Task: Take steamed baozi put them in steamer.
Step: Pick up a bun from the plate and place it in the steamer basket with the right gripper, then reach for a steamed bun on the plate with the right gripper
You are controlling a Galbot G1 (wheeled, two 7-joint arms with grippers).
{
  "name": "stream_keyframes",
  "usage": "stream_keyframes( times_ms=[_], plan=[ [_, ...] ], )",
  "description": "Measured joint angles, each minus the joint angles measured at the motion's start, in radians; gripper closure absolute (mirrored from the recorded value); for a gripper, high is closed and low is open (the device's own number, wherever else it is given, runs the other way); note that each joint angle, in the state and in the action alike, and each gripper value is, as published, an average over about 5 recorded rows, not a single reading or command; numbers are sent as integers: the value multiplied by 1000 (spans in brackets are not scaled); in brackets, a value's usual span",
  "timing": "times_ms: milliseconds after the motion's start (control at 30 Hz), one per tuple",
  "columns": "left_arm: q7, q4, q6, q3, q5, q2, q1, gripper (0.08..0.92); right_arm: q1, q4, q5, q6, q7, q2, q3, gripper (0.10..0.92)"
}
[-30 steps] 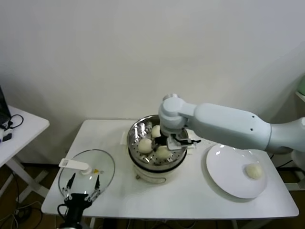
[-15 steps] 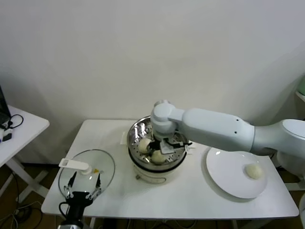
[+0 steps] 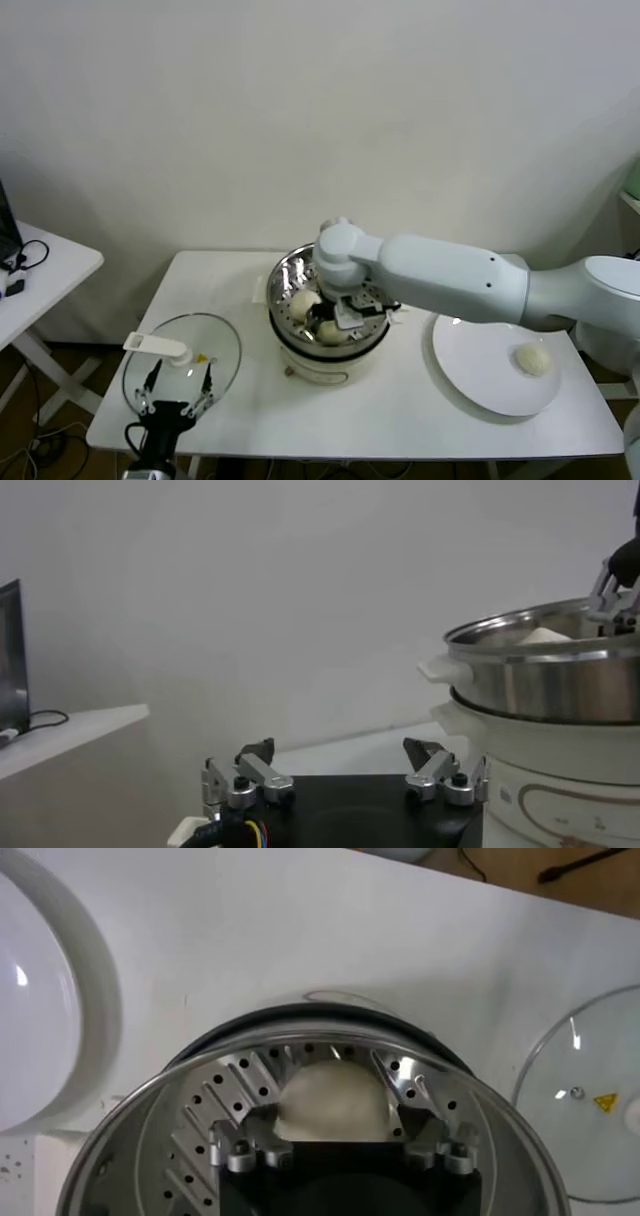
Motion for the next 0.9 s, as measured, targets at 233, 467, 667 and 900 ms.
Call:
stream_keyframes(
  times_ms=[233,467,667,900],
  plan=[
    [-1,1,1,6,3,-2,-3,177,0,15,-5,2,-1,-15,12,203],
    [-1,-3,3,4,5,-2,-6,177,16,32,13,4,-14,-34,33,203],
    [-1,-5,4,4,6,-2,-6,177,50,32,57,-7,-25,-58,58,203],
    [0,-6,4,5,9,0,-7,177,137,-19,204,-100,-22,-114,51,203]
  ],
)
